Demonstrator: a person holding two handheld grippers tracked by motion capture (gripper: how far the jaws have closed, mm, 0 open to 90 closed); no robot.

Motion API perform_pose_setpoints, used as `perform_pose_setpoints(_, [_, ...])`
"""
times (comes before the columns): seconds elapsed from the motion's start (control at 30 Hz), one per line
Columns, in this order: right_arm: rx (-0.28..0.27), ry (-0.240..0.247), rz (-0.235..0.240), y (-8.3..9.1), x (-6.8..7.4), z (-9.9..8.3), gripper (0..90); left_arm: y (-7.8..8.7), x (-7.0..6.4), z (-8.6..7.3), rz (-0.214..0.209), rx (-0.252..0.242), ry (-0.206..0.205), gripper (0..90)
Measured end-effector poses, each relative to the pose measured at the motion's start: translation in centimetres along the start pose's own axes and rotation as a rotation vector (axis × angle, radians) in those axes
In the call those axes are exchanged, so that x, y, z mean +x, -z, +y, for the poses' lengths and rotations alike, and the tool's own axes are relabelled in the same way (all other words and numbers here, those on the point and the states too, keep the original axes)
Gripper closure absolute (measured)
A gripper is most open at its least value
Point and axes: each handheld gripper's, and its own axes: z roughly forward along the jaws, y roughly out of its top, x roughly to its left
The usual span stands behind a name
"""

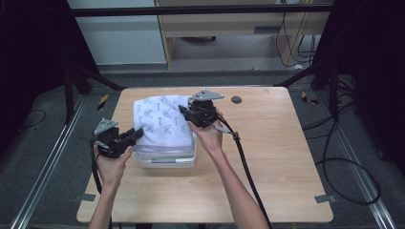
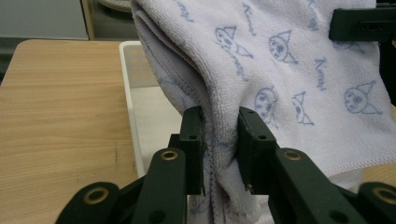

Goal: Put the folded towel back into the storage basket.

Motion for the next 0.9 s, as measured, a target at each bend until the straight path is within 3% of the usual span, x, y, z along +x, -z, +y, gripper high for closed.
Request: perform_pose_setpoints(0.9, [0.095,-0.01,-0.043,-3.5,-0.5,-2.4,71.8,-3.3,1.2,-1.8,0.05,0.08,-0.005,73.0])
